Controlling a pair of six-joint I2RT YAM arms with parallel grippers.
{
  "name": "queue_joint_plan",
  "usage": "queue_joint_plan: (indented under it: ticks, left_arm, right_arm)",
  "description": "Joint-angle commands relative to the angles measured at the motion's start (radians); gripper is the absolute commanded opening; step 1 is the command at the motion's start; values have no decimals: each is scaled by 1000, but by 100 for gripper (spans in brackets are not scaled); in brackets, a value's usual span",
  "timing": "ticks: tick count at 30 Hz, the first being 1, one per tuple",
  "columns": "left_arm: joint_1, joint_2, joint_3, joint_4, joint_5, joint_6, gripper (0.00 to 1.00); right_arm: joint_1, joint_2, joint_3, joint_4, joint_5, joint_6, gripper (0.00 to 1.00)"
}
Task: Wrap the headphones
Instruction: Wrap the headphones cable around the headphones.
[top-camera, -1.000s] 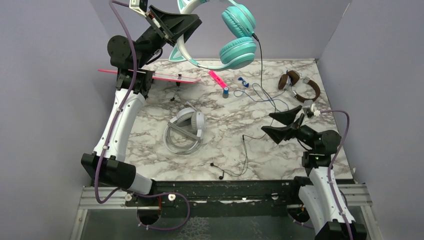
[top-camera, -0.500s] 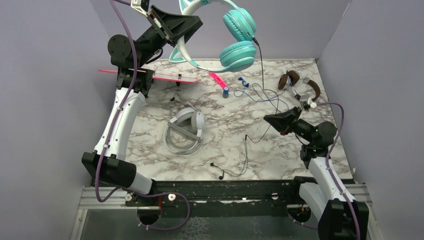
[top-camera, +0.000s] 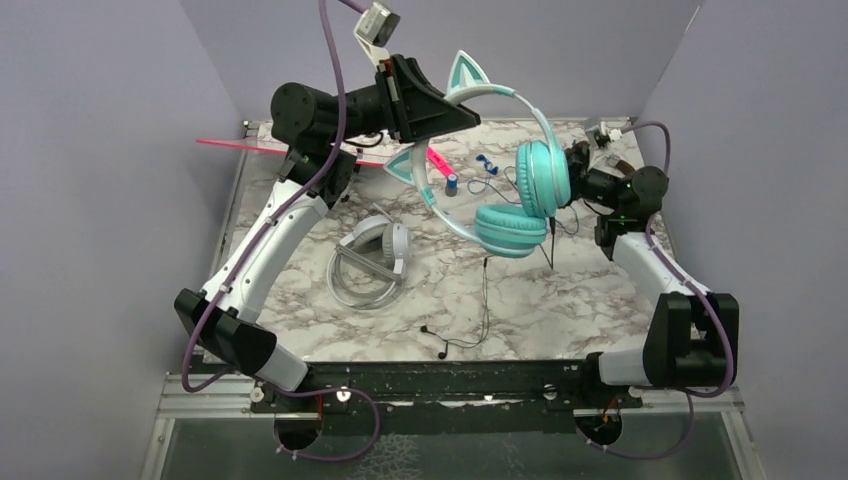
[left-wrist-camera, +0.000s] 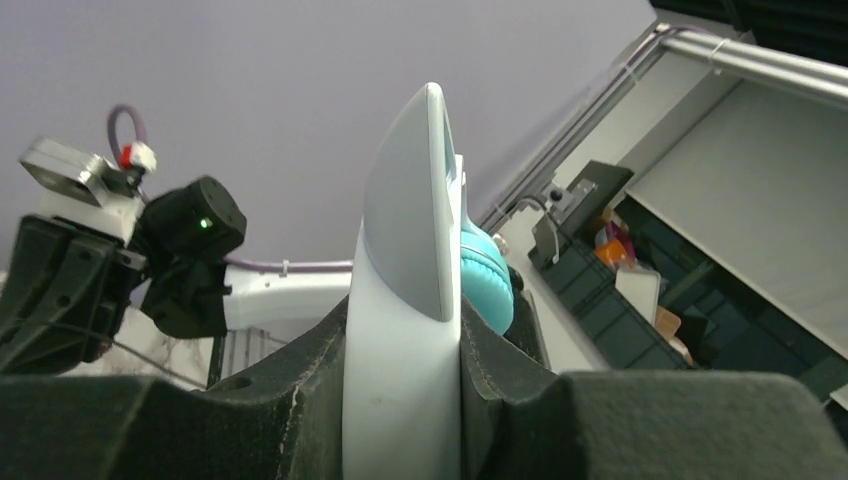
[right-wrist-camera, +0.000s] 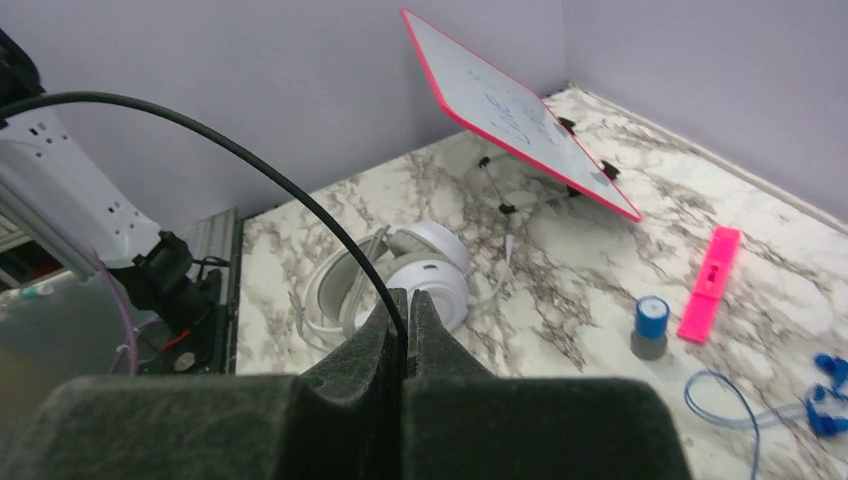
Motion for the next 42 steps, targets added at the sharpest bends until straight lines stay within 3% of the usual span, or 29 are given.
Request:
queue_joint_plan:
  ticks: [1, 8, 16, 24, 30, 42]
  left_arm:
    - [-74, -18, -52, 42, 51, 85, 0]
    - [-146, -88, -279, 40, 91, 190, 0]
    - [-209, -145, -454, 6, 76, 285, 0]
    - [-254, -120, -460, -88, 43, 417, 0]
    - [-275, -125, -407, -440, -77, 704, 0]
    - [-336, -135, -452, -435, -225, 866, 0]
  right_arm:
    - [89, 54, 127, -21, -34, -36, 1]
    - [128, 131, 298, -202, -11, -103, 1]
    - [129, 176, 411, -199, -27, -47, 1]
    - [170, 181, 446, -274, -1, -44, 1]
    - [171, 193, 496, -351, 55, -17, 1]
    - [221, 216, 539, -386, 44, 34, 1]
